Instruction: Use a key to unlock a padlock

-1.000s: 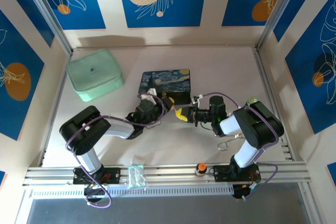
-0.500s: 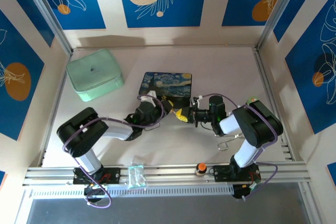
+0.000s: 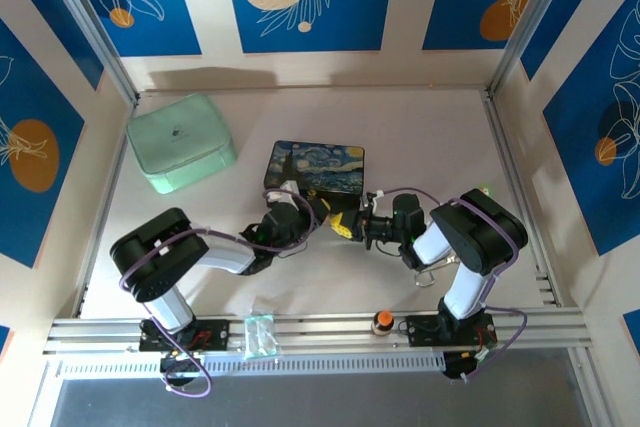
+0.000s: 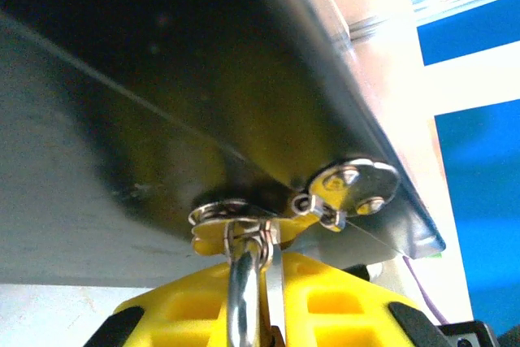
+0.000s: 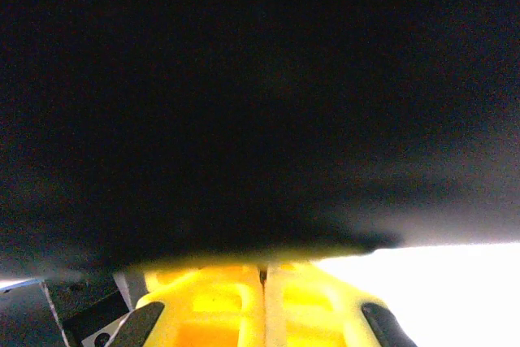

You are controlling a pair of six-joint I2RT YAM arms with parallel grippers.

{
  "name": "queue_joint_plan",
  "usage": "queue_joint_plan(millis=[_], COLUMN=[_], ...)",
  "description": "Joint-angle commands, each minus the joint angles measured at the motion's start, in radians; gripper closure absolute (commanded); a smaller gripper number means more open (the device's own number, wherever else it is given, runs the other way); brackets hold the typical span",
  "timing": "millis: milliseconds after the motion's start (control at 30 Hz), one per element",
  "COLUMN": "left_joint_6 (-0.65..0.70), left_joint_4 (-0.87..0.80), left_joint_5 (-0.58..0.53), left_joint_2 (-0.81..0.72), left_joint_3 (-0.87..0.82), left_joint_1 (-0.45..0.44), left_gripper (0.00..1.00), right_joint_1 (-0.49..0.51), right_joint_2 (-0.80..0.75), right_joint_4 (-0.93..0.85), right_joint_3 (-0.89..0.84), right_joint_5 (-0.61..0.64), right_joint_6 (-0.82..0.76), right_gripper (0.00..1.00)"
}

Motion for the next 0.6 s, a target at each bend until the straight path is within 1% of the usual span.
queue_joint_plan(millis=[0,100,200,267,300,367,433,533,567], left_joint_6=[-0.012,-0.015,-0.024,-0.021,-0.019,-0.032,-0.048,-0.064,-0.066], left_joint_4=[0.146,0.13,0.116,0.113,0.118,0.147,0.186,0.212,0.211], left_joint_5=[0.143,0.154,0.161,0.151,0.151,0.152,0.158,0.166,0.166], left_joint_2=[-0.004,0.001,0.008,0.01,0.014,0.031,0.055,0.086,0.091], left_joint_3=[0.009,0.02,0.031,0.032,0.033,0.034,0.037,0.041,0.038], left_joint_1=[-0.085,-0.088,-0.091,-0.096,-0.098,-0.101,-0.104,-0.105,-0.105], left_gripper=[1.0,1.0,1.0,1.0,1.0,1.0,1.0,0.99,0.98], right_joint_1=[0.058,0.094,0.132,0.167,0.177,0.187,0.166,0.129,0.128], right_joint_2=[-0.043,-0.106,-0.219,-0.309,-0.34,-0.379,-0.375,-0.303,-0.28], right_joint_4=[0.037,-0.032,-0.204,-0.351,-0.393,-0.418,-0.447,-0.476,-0.473], right_joint_3=[0.04,0.051,0.064,0.068,0.066,0.049,0.063,0.123,0.133], right_joint_5=[0.198,0.258,0.331,0.408,0.436,0.471,0.418,0.26,0.236], right_joint_6=[0.007,-0.033,-0.122,-0.191,-0.207,-0.215,-0.209,-0.223,-0.23], right_gripper=[1.0,1.0,1.0,1.0,1.0,1.0,1.0,1.0,1.0])
